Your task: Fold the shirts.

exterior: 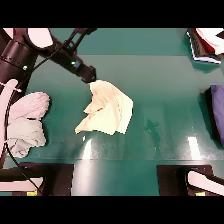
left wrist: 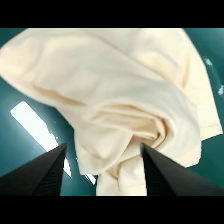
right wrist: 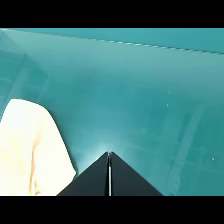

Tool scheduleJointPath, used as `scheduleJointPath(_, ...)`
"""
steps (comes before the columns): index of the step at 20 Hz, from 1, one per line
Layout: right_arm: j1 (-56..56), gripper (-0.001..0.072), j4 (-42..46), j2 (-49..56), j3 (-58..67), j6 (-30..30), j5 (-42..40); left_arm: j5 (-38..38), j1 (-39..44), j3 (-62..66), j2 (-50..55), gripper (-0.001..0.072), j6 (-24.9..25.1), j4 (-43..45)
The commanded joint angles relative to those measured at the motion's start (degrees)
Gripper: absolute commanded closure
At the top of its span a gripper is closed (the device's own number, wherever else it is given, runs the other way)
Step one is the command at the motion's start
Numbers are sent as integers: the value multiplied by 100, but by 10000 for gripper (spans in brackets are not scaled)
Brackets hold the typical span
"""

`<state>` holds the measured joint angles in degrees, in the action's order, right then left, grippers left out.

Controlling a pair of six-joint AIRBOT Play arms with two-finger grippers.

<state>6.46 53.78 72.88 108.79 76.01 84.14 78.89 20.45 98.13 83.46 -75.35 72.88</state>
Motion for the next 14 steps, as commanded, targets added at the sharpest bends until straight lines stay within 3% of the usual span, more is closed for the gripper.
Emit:
scheduleJointPath(1, -4, 694, 0, 2, 2, 0, 7, -136, -621, -1097, -66, 171, -114, -269)
scheduleJointPath(3, -4, 694, -4, 2, 2, 2, 9, -874, -789, -2100, -59, 170, -35, -605)
scheduleJointPath(6, -7, 694, -9, 2, 2, 2, 9, -1770, -835, -3077, 107, 169, 570, -1388)
scheduleJointPath(8, -4, 694, -9, 2, 2, 2, 39, -1941, -835, -3200, 415, 170, 807, -1932)
scheduleJointPath(13, -4, 694, -13, 2, 2, 2, 208, -2341, -835, -3198, 772, 172, 839, -2664)
scheduleJointPath(14, -7, 694, -15, 2, 2, 2, 243, -2343, -835, -3182, 772, 228, 852, -2662)
